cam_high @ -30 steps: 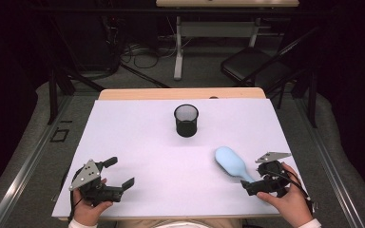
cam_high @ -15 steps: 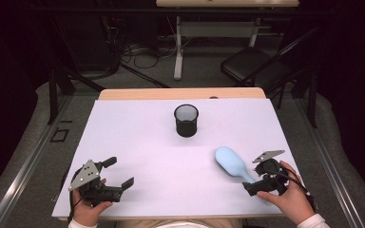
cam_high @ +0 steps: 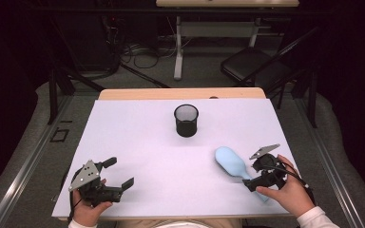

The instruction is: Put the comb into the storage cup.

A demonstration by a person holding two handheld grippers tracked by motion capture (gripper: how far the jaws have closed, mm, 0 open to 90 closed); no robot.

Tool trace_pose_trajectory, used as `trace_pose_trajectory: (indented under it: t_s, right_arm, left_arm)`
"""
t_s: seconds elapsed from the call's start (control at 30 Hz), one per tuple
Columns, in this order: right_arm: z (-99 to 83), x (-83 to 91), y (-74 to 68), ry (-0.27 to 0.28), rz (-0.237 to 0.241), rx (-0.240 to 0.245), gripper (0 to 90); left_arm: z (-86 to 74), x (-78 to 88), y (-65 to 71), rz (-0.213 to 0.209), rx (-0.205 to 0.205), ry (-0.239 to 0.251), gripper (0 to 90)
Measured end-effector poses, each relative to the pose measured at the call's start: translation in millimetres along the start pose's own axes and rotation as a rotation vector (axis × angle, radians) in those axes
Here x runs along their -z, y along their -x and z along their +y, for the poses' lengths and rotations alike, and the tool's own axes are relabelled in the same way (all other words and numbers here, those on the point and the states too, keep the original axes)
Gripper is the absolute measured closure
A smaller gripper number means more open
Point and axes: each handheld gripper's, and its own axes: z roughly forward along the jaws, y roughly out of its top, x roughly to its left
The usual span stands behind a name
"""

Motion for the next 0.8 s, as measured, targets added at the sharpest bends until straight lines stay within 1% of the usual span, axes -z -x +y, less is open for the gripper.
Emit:
trace_pose_trajectory:
  t_s: [0.3,0.37,0.43,0.47,0.5,0.53,0.6,0.63,0.67,0.8]
  right_arm:
    - [5.3,-1.1,-0.9,-0.016,-0.004,0.026,15.0]
    - [5.9,-1.4,-1.4,-0.019,-0.002,0.02,15.0]
    - [6.5,-3.1,-1.5,-0.018,-0.008,0.025,15.1]
    - [6.3,-4.6,-1.6,-0.006,-0.001,0.025,15.2]
    - [6.7,-5.1,-2.0,-0.011,-0.001,0.026,15.4]
    - [7.9,-5.2,-2.1,-0.029,0.001,0.036,15.4]
    - [8.4,-5.2,-2.1,-0.035,0.001,0.037,15.4]
    - [8.7,-6.5,-2.1,-0.019,0.004,0.038,15.6]
    - [9.6,-5.6,-2.1,-0.036,0.006,0.038,16.1]
    - [11.7,-8.5,-1.6,-0.046,0.006,0.045,17.2]
  left_arm:
    - [0.0,-0.3,0.0,0.0,0.001,0.001,1.8]
    - [0.1,-0.2,0.0,0.0,0.0,0.001,1.8]
    - [0.1,-0.2,0.0,0.0,0.0,0.001,1.7]
    - [0.0,-0.2,0.0,0.0,0.0,0.001,1.7]
    - [0.0,-0.2,0.0,0.0,0.0,0.001,1.7]
    - [0.0,-0.3,0.0,0.0,0.001,0.002,1.8]
    - [-0.1,-0.5,-0.1,0.001,0.001,0.001,1.8]
    - [-0.1,-0.5,-0.1,0.0,0.001,0.001,1.7]
    - [-0.1,-0.5,0.0,0.0,0.001,0.001,1.7]
    - [0.0,-0.6,-0.1,-0.001,0.0,0.0,1.7]
